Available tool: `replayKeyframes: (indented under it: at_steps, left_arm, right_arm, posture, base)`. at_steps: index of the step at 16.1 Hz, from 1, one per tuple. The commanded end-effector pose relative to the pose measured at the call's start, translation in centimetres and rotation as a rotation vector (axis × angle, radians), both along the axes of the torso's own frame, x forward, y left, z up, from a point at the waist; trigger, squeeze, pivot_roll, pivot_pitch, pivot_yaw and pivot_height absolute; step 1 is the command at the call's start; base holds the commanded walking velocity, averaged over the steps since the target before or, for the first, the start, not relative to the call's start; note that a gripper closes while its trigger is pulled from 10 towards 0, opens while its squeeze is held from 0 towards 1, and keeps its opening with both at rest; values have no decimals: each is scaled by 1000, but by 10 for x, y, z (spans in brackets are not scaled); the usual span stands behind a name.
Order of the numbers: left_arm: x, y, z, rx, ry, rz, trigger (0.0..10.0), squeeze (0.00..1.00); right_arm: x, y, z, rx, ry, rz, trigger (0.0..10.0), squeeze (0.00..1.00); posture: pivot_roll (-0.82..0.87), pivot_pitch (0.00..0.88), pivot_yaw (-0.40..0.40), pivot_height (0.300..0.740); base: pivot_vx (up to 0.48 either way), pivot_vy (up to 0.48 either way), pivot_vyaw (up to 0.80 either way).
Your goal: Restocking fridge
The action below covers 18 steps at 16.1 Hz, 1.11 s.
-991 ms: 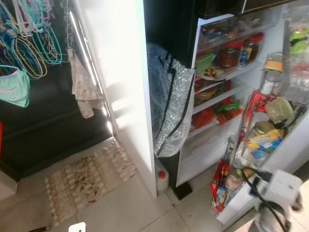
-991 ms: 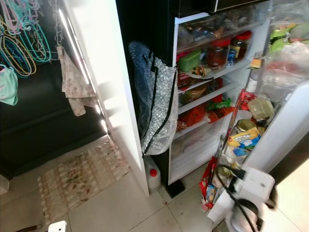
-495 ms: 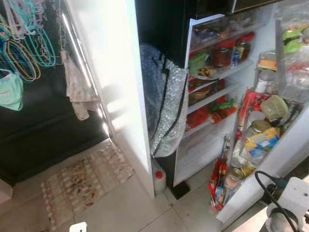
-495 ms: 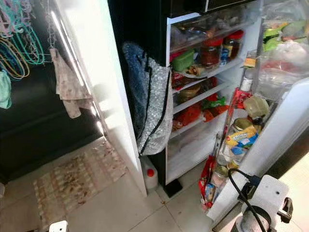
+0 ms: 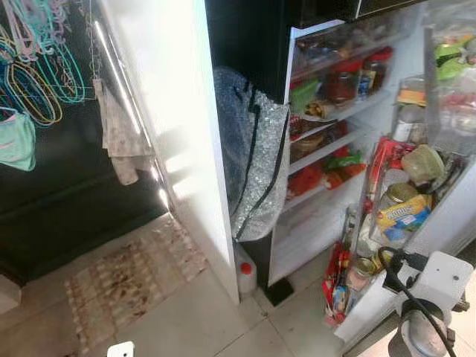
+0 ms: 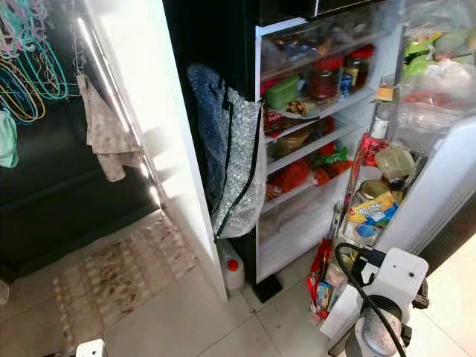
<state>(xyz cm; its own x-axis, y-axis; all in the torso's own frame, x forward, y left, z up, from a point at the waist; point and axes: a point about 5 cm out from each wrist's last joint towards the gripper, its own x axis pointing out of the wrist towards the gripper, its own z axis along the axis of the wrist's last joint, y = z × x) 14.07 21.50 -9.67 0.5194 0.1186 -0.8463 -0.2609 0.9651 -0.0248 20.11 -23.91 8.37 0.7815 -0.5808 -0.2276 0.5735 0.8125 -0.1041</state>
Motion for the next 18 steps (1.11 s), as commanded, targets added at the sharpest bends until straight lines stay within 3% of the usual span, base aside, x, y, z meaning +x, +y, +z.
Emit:
replayKeyframes:
  at_steps: [1,6,10,18]
  left_arm:
    - [-5,3,-1,12,21,-16,10000,0]
    - [-4,3,-1,14,20,-26,10000,0]
    - [-4,3,-1,15,20,-29,10000,0]
    - [-1,1,0,11,15,-26,10000,0]
  right_arm:
    - [-2,-3,3,-22,-6,-9,10000,0]
    - [-2,2,2,-10,-13,18,10000,0]
    - [-10,-6,0,-47,29,-72,10000,0]
    - [6,-13,20,-89,-77,-26,10000,0]
  posture:
    - [-203,0,76,740]
    - [-206,0,79,740]
    - [-209,0,78,740]
    - [-207,0,74,740]
  base:
    - [0,0,0]
    - [0,0,0]
    - [0,0,0]
    - [0,0,0]
